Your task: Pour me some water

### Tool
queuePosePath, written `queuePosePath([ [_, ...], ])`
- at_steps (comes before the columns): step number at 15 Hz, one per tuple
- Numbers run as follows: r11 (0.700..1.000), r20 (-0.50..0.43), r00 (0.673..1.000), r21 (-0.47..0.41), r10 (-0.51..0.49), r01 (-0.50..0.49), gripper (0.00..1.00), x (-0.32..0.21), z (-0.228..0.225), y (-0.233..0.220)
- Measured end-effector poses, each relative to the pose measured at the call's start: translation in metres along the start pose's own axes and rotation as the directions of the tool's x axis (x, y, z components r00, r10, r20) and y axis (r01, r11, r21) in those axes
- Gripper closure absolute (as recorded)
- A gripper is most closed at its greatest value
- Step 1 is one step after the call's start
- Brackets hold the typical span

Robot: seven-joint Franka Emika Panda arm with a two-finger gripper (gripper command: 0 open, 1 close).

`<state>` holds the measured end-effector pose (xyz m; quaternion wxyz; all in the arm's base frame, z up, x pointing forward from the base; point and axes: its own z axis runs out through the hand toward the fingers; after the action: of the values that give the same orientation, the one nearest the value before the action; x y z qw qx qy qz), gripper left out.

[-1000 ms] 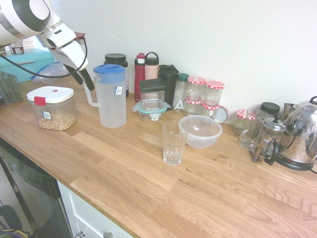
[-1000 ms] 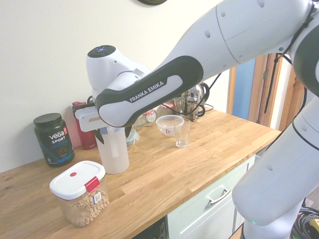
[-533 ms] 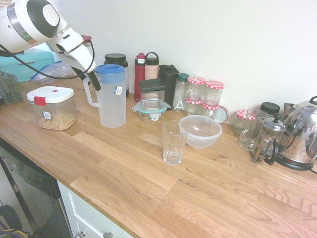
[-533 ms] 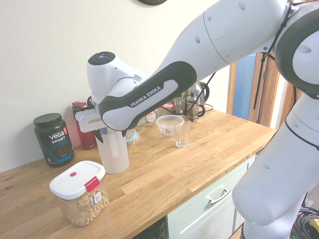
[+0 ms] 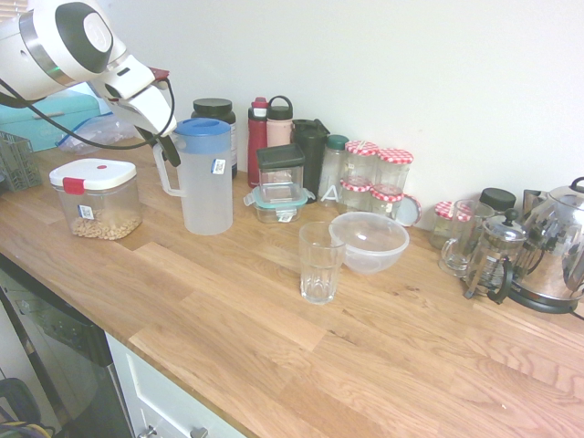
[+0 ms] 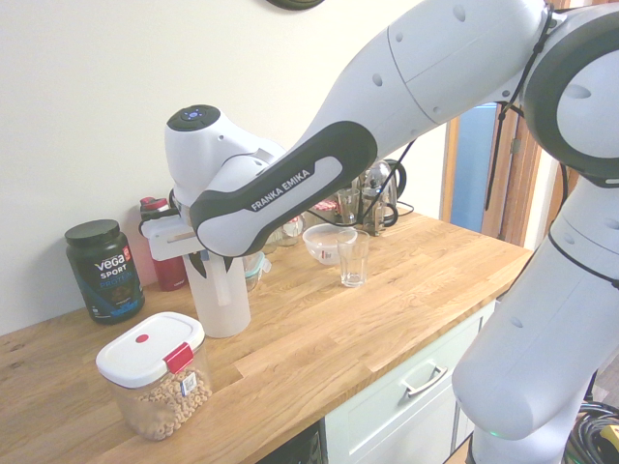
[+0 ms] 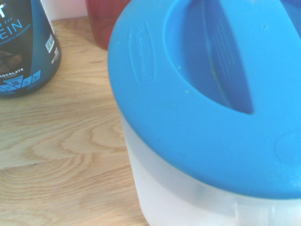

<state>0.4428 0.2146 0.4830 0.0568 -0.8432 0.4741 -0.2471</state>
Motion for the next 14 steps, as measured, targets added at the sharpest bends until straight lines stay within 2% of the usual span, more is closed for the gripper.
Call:
queuePosePath([
  [9,1.000,0.018,0.999,0.004,0.028,-0.028,1.00,0.011,-0.002,0.002],
  [11,0.999,0.033,0.999,0.030,0.026,-0.027,1.00,0.018,-0.019,0.007],
  [14,0.998,0.064,0.997,0.036,-0.044,0.042,1.00,0.029,-0.067,0.037],
])
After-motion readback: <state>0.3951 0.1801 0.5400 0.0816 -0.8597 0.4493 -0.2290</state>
